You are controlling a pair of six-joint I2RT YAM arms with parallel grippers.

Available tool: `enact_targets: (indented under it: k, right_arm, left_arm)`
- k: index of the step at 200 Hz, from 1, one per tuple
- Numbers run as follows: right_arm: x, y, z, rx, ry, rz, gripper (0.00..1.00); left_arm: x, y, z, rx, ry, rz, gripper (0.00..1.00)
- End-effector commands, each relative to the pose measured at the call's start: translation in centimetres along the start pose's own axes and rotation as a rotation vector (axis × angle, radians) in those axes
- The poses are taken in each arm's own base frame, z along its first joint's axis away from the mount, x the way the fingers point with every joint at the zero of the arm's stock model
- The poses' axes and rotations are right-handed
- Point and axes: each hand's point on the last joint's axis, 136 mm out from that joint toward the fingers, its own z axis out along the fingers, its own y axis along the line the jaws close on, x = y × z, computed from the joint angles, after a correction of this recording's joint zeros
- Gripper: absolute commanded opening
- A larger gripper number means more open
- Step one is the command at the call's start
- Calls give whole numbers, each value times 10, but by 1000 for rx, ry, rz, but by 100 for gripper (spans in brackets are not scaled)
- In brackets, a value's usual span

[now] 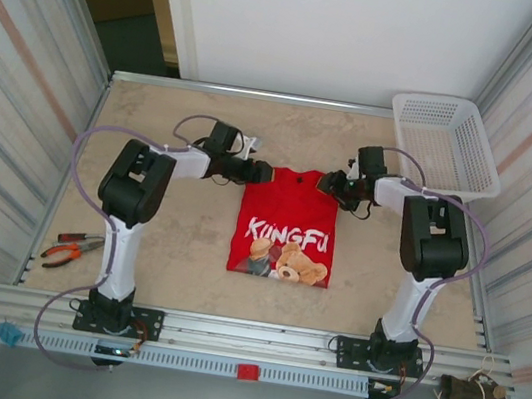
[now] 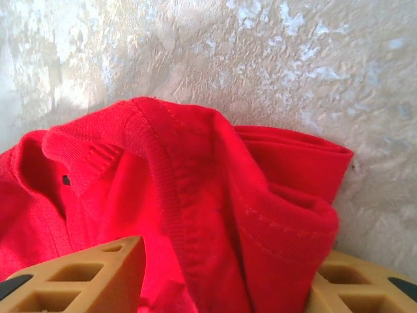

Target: Fold the inside-out t-shirt

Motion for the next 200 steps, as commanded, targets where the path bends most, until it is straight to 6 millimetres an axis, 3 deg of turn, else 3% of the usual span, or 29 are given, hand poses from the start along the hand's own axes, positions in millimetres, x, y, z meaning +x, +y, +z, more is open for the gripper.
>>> enact_targets:
  k: [1,36,46,63,82,93,107,142,200]
  right_arm:
    - [3,5,13,-50,16,2,47]
    - [-1,3,21,-50,16,18,50]
    - [-1,2,23,-50,22,25,44]
    - [-1,2,26,-50,21,31,28]
    - [-3,5,21,-62,16,27,0]
    - [-5,8,13,-79,3,25,0]
    - [-8,16,-4,-114,-20,21,0]
    - [-11,45,-47,-190,-85,-8,0]
    - [-48,85,-68,-280,-146,7,0]
  left_arm:
    - [29,3,15,31,74,-55,57]
    - [28,7,19,25,68,-61,54]
    - [28,10,19,15,65,-62,53]
    - [29,15,20,-3,60,-63,35]
    - [26,19,16,-22,39,-68,14]
    - [22,18,10,-25,20,-67,0]
    - [14,12,-2,-19,-17,-65,0]
    - [-17,-32,-45,9,-142,10,0]
    - [-75,-51,-66,57,-239,28,0]
